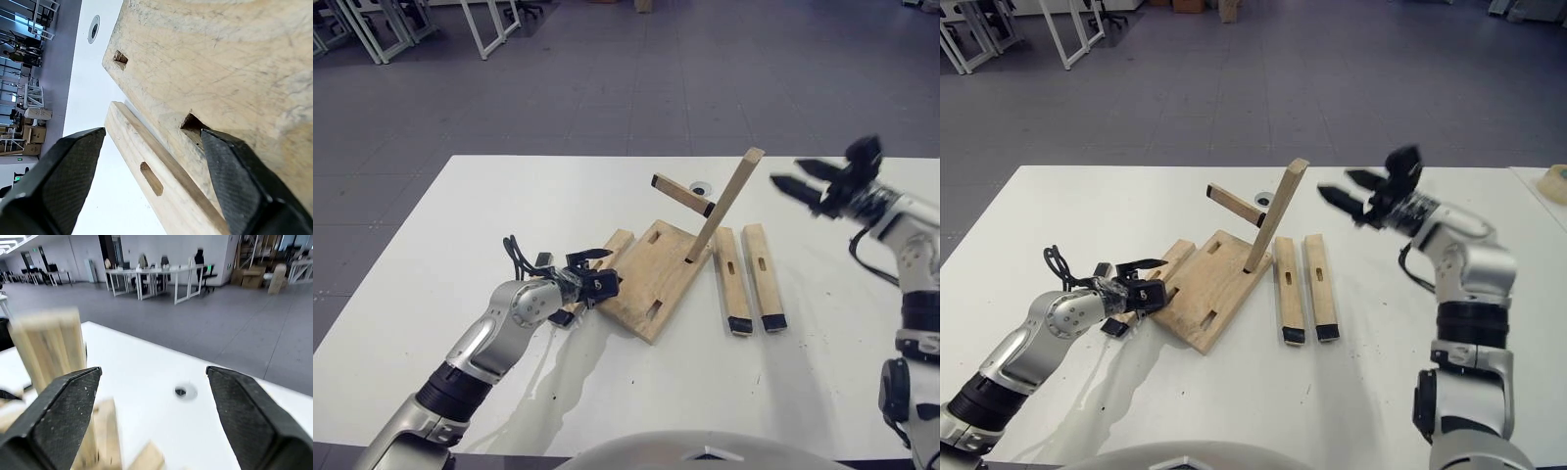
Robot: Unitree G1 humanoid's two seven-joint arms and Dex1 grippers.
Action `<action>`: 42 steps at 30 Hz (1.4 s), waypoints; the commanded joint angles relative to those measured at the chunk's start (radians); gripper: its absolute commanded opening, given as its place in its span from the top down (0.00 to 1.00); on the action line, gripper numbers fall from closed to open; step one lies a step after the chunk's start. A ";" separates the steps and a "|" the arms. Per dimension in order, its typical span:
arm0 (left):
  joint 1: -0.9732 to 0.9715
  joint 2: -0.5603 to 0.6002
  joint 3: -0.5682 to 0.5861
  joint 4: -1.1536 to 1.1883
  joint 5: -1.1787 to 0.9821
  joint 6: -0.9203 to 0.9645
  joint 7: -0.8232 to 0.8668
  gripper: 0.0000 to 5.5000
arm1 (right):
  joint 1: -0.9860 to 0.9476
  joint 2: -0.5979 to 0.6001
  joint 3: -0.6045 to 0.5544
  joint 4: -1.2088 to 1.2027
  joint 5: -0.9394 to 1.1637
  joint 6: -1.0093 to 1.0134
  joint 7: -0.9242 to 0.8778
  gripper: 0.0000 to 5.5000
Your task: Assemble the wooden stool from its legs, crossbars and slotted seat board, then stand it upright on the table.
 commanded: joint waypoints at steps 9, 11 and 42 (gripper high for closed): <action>0.062 -0.009 -0.056 0.054 0.033 0.023 -0.046 0.34 | -0.307 0.240 0.078 0.018 0.097 -0.021 -0.242 0.28; 0.061 -0.012 -0.058 0.055 0.034 0.024 -0.045 0.34 | -0.209 0.243 0.170 0.131 0.003 -0.036 -0.222 0.28; 0.163 -0.129 -0.059 -0.313 -0.060 0.754 -0.121 0.34 | 0.671 0.191 0.134 -0.526 -0.148 0.036 -0.565 0.28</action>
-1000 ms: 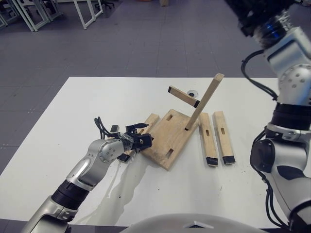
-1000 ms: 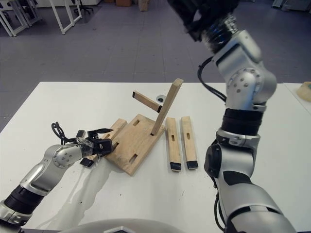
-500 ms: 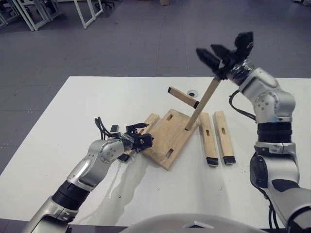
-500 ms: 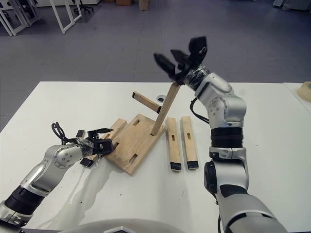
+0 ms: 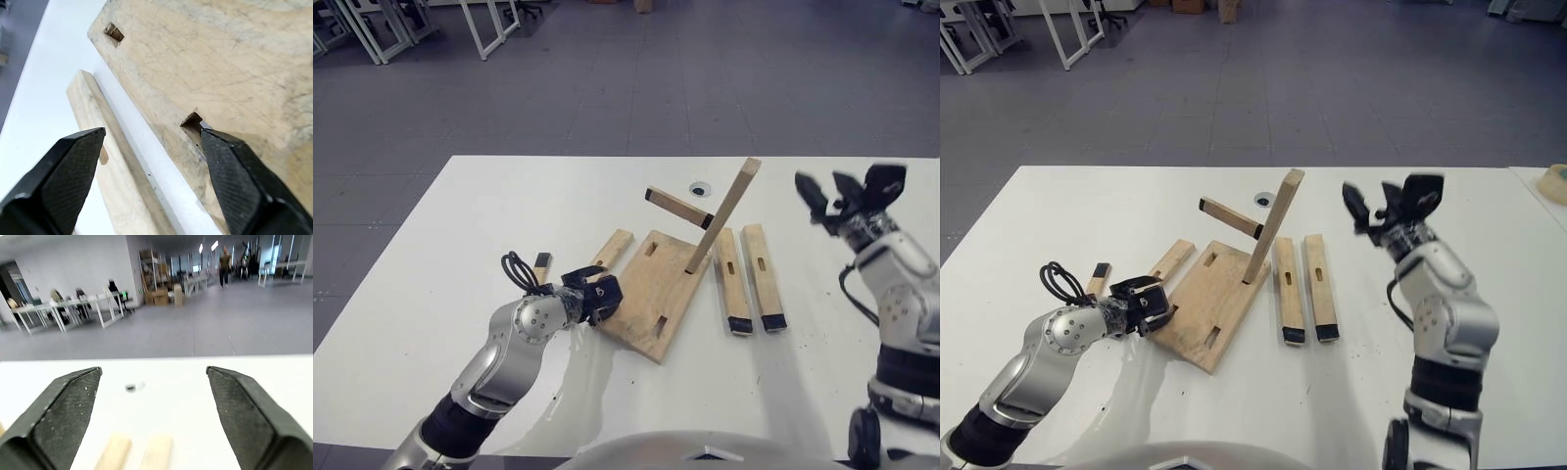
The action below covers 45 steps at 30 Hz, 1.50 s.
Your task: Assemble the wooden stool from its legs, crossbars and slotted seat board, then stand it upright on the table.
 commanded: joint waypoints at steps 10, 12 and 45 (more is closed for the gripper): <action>-0.083 -0.309 0.010 0.339 -0.053 0.303 0.244 0.34 | 0.364 0.055 0.221 -0.096 -0.222 -0.018 -0.069 0.28; -0.114 -0.358 0.019 0.392 -0.064 0.304 0.287 0.34 | 0.355 0.045 0.239 -0.089 -0.241 -0.005 -0.071 0.28; -0.015 -0.060 0.131 0.173 -0.149 0.055 0.430 0.34 | 0.159 0.117 0.059 0.016 -0.183 -0.121 -0.063 0.63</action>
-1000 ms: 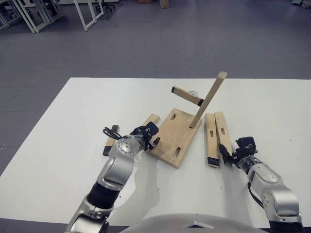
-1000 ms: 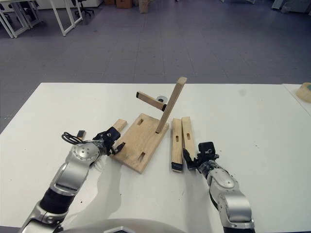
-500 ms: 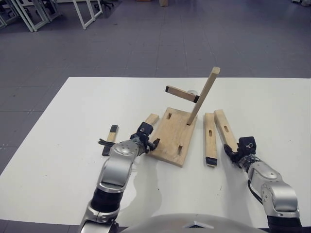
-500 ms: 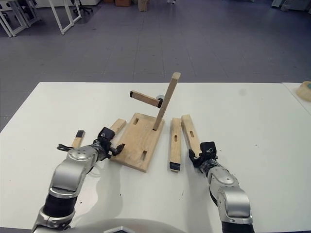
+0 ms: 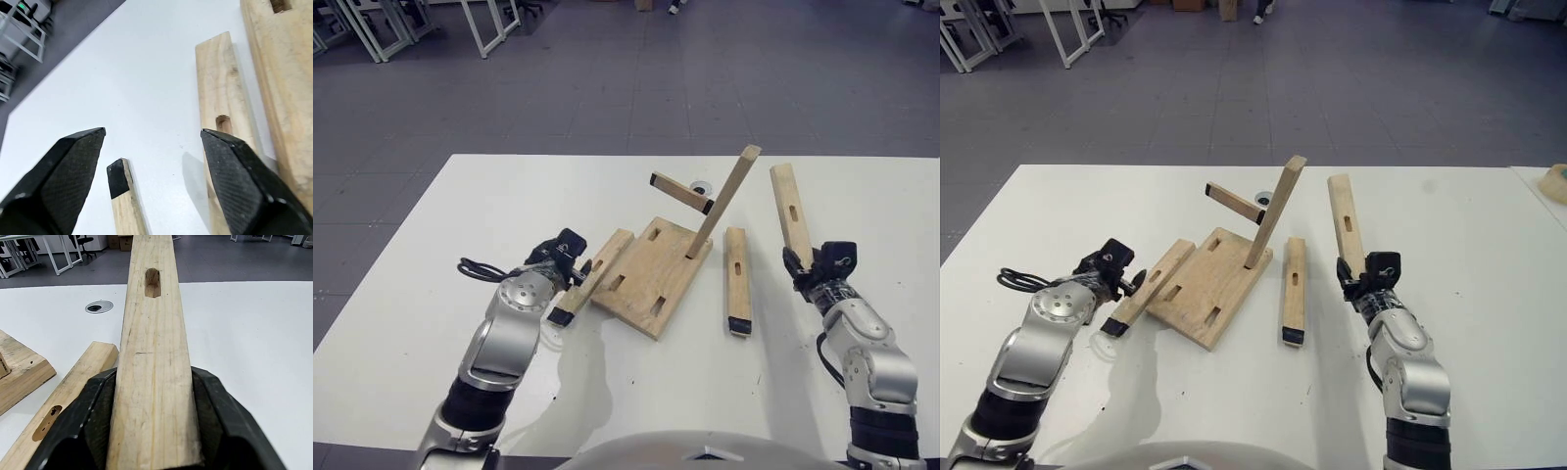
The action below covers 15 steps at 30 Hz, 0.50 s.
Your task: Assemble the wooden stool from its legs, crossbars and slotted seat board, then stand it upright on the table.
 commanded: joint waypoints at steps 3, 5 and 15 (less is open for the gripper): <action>0.119 0.037 -0.023 0.107 0.007 -0.210 -0.013 0.34 | -0.032 -0.013 -0.013 0.004 0.010 -0.011 0.016 0.63; 0.122 0.036 -0.015 0.117 0.006 -0.233 -0.020 0.34 | -0.036 -0.013 -0.015 0.010 0.009 -0.012 0.017 0.63; 0.023 0.024 0.017 0.032 0.013 -0.258 -0.060 0.34 | -0.023 -0.004 -0.004 0.011 0.011 -0.009 0.026 0.63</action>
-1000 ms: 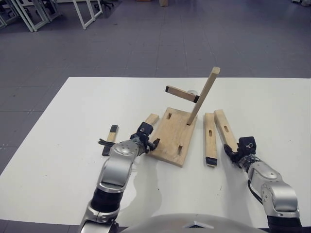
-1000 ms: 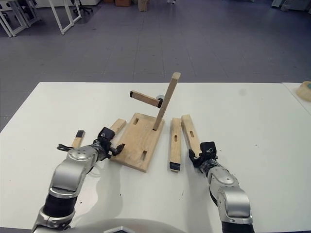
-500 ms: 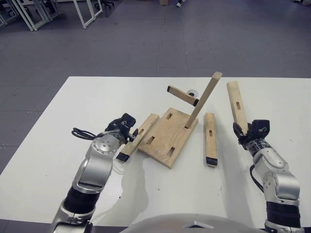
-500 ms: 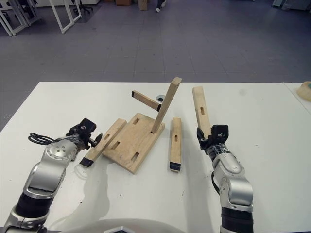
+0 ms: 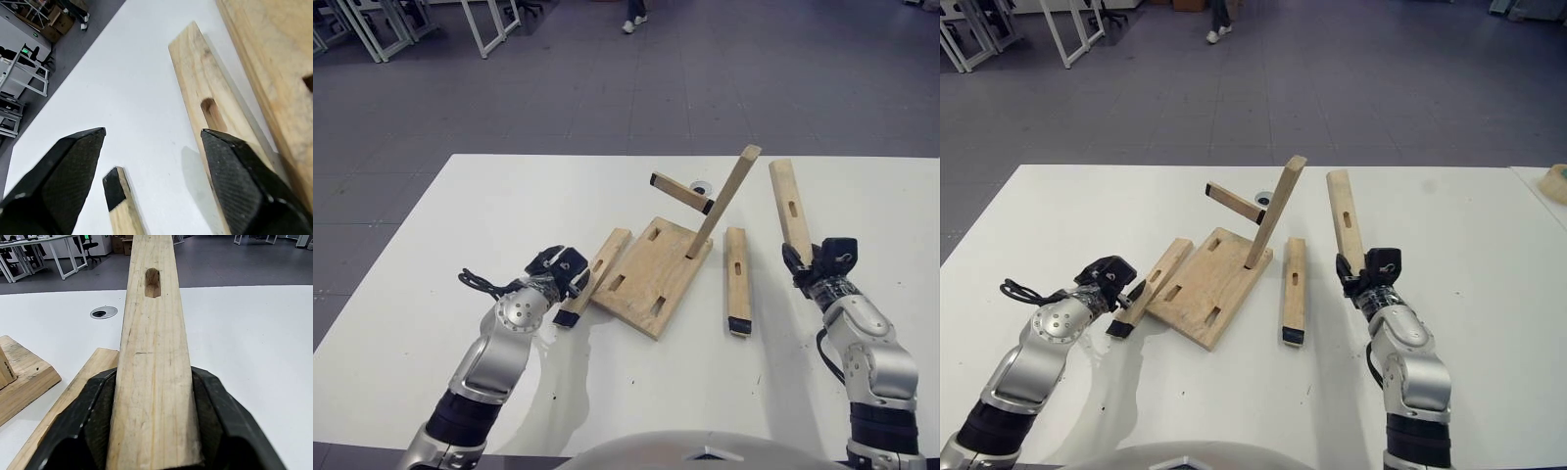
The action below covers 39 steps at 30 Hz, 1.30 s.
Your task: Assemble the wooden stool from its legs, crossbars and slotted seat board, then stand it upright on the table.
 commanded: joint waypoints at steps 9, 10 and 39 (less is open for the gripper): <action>-0.061 -0.018 -0.130 0.103 0.045 -0.016 -0.072 0.34 | -0.021 -0.007 0.002 0.012 0.002 0.006 0.016 0.63; -0.060 -0.019 -0.134 0.106 0.043 -0.017 -0.078 0.34 | -0.024 -0.009 0.003 0.016 0.002 0.007 0.018 0.63; -0.256 -0.528 0.505 -0.220 -0.903 0.585 -0.183 0.18 | -0.343 -0.105 -0.177 -0.131 0.840 0.285 0.233 0.63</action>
